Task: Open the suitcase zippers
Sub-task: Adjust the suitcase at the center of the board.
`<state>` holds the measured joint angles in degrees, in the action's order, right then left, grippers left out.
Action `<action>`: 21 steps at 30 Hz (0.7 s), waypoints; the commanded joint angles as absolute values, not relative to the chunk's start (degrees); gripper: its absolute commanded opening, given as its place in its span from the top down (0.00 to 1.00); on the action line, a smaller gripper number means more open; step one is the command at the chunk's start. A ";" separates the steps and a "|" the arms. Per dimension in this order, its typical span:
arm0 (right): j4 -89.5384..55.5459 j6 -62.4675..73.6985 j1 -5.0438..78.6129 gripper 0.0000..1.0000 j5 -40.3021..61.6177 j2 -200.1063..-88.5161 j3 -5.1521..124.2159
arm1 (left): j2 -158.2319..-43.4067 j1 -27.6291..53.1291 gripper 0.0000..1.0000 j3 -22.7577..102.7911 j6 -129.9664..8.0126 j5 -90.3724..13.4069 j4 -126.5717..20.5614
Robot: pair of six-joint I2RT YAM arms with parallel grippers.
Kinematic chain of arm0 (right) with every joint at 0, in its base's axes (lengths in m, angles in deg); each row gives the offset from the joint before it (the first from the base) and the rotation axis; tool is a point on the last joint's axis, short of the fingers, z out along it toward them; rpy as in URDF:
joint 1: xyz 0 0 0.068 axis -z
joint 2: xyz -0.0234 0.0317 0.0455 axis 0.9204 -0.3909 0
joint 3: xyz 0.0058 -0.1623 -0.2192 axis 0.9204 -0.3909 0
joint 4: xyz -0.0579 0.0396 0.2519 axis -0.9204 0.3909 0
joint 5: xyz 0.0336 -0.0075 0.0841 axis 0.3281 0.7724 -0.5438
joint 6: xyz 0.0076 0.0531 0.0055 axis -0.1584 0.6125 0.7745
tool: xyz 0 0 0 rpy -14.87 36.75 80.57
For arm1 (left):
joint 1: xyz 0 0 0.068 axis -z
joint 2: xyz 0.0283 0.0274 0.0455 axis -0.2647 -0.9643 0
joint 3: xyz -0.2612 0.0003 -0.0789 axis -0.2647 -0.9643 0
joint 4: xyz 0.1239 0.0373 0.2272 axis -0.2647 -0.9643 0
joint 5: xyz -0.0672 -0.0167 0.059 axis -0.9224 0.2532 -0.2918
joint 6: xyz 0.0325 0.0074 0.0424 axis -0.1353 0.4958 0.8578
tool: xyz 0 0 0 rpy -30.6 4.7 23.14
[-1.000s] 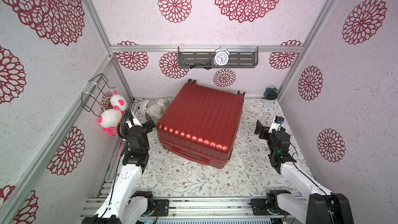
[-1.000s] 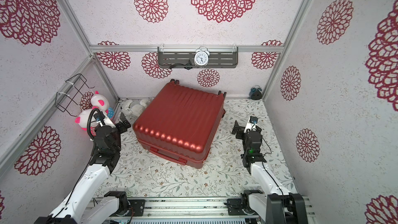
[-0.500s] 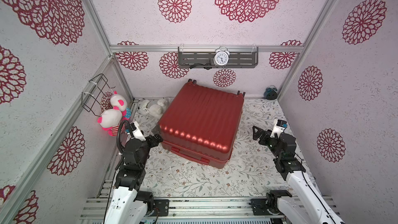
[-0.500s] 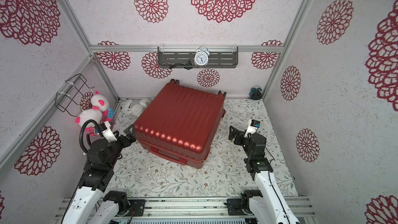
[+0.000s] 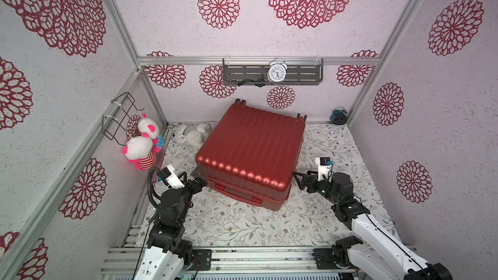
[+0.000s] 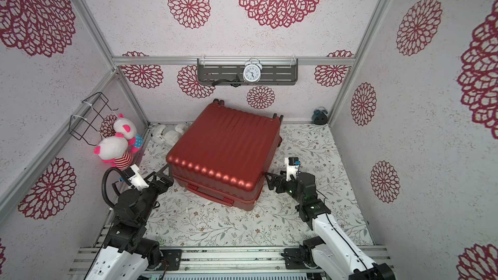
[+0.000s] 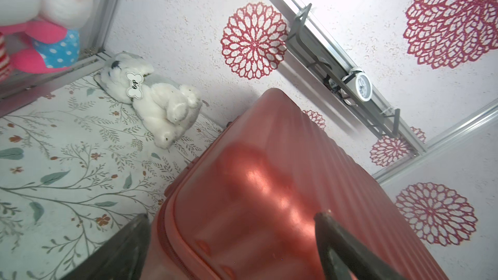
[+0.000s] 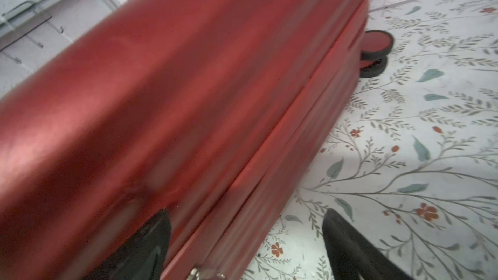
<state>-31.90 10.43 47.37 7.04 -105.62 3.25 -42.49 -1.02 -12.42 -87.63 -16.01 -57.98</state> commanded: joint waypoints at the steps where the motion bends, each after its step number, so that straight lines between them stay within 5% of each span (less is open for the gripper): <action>1: -36.48 9.59 43.78 0.15 9.42 -104.98 0.37 | -44.52 2.92 0.02 -13.57 -90.08 -14.97 -53.86; 11: -44.22 7.12 29.85 0.24 20.65 -96.51 -11.88 | -54.13 21.79 0.02 -10.47 -82.11 -3.97 -48.29; 21: -37.00 7.83 24.73 0.26 25.71 -89.38 -14.88 | -65.72 26.49 0.02 -4.21 -76.17 -6.62 -47.69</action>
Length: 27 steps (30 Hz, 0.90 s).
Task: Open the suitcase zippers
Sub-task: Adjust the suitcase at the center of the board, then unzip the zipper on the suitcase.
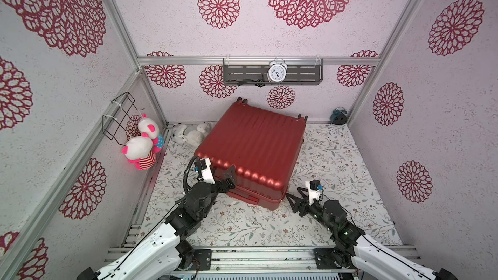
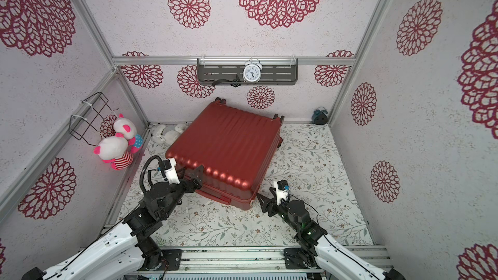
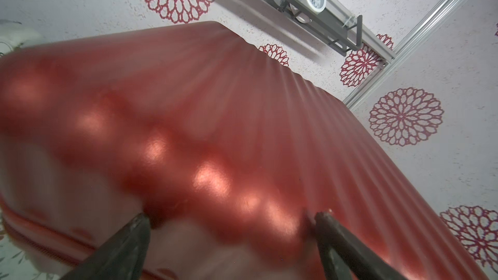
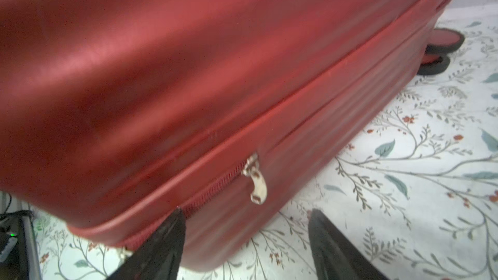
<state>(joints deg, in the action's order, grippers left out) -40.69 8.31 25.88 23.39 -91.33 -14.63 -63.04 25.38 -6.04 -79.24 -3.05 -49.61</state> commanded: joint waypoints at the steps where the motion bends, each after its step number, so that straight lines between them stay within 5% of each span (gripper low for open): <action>1: -36.30 8.45 24.25 0.25 25.99 -88.35 -15.27 | -66.83 26.49 0.02 -3.67 -75.62 -7.19 -47.61; 13: -41.21 10.03 18.45 0.26 31.03 -89.68 -17.00 | -70.24 26.22 0.02 -1.62 -73.57 -6.65 -49.13; 27: -53.42 -5.78 -3.64 0.32 71.06 -115.14 -9.64 | -69.34 25.72 0.02 -1.63 -73.63 -6.05 -49.80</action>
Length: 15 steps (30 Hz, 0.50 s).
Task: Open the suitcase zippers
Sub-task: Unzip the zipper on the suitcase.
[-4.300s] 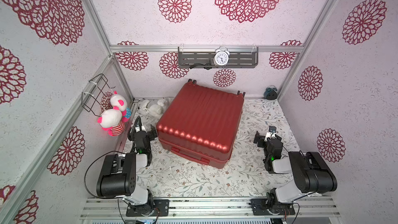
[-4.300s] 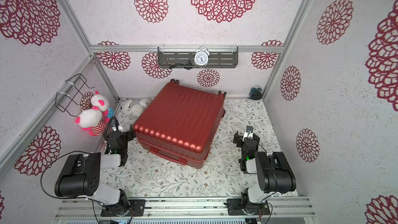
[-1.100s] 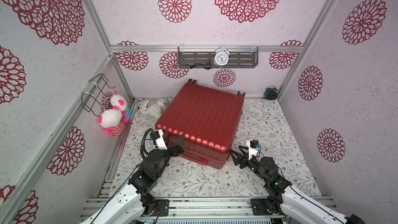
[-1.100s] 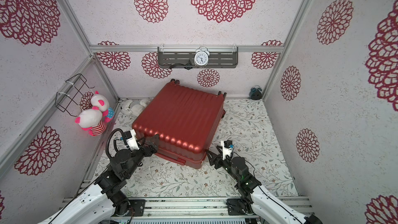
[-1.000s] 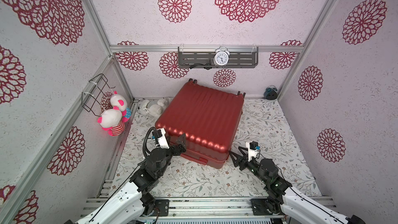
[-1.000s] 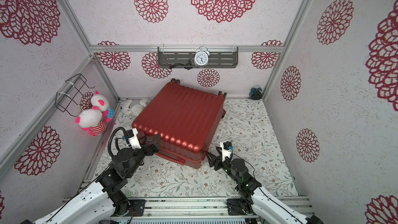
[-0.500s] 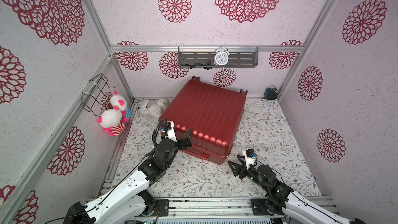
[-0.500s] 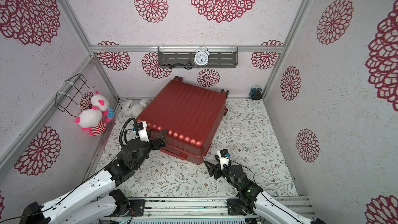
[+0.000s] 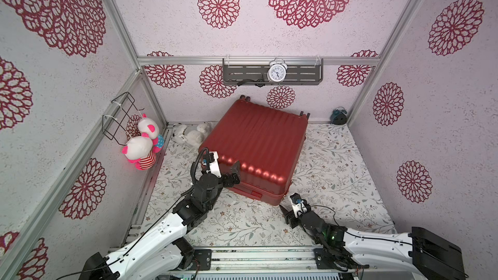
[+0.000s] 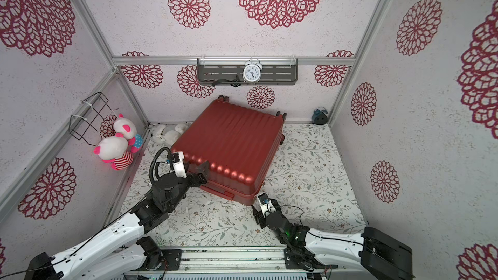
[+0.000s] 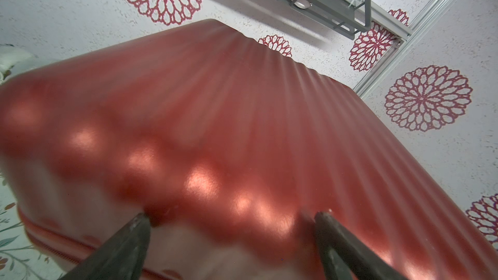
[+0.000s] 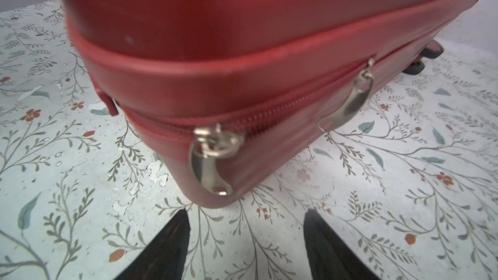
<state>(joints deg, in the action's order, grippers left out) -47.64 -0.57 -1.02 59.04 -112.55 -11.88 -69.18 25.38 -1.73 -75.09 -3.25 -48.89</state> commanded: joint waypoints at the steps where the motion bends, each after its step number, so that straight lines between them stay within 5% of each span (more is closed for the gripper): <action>1: -54.28 -6.49 -4.07 0.33 72.03 -116.88 -9.02 | -69.25 25.60 0.02 -1.71 -73.56 -6.04 -49.86; 15: -58.33 -7.21 -3.57 0.49 60.46 -118.14 -7.64 | -70.37 25.17 0.02 -1.27 -74.07 -7.24 -49.93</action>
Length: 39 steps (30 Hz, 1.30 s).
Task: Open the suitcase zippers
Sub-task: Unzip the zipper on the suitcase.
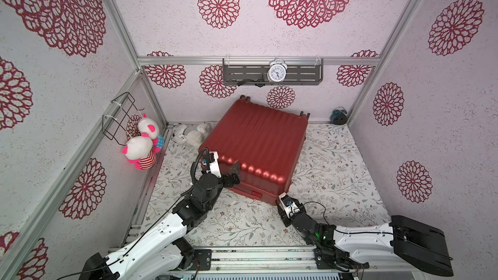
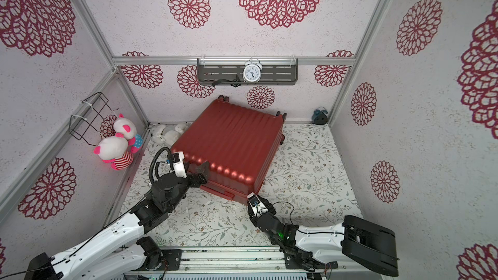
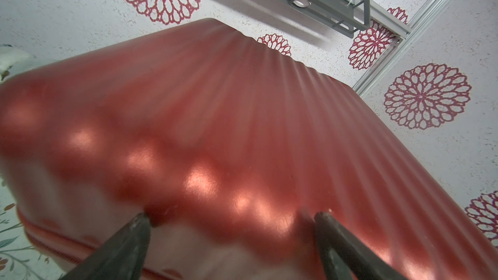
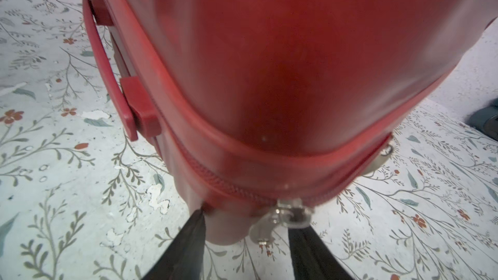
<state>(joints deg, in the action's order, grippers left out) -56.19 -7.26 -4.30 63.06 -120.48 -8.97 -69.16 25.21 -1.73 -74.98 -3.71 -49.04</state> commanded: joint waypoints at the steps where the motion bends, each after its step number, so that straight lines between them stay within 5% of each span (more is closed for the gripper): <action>1: -57.77 -7.04 -2.90 0.51 58.17 -117.15 -7.88 | -70.47 25.18 0.02 -1.19 -74.01 -7.36 -49.98; 4: -57.21 -5.69 0.21 0.64 53.62 -114.25 -8.99 | -70.57 25.16 0.02 -1.07 -74.09 -7.53 -49.98; 18: -54.71 1.04 12.03 0.85 34.02 -104.59 -13.61 | -71.44 25.17 0.02 -0.83 -74.33 -8.45 -49.86; 24: -55.05 1.63 14.37 0.84 29.91 -106.48 -13.29 | -71.79 25.17 0.02 -0.57 -74.44 -9.17 -49.84; 28: -55.54 1.85 14.63 0.66 30.88 -107.50 -12.68 | -72.12 25.17 0.02 -0.52 -74.47 -9.29 -49.80; 30: -55.08 1.82 14.75 0.64 31.55 -107.86 -12.12 | -72.30 25.17 0.02 -0.48 -74.58 -9.59 -49.77; 39: -53.40 1.16 15.52 0.77 31.28 -108.99 -10.82 | -73.81 25.17 0.02 0.05 -74.63 -10.39 -49.58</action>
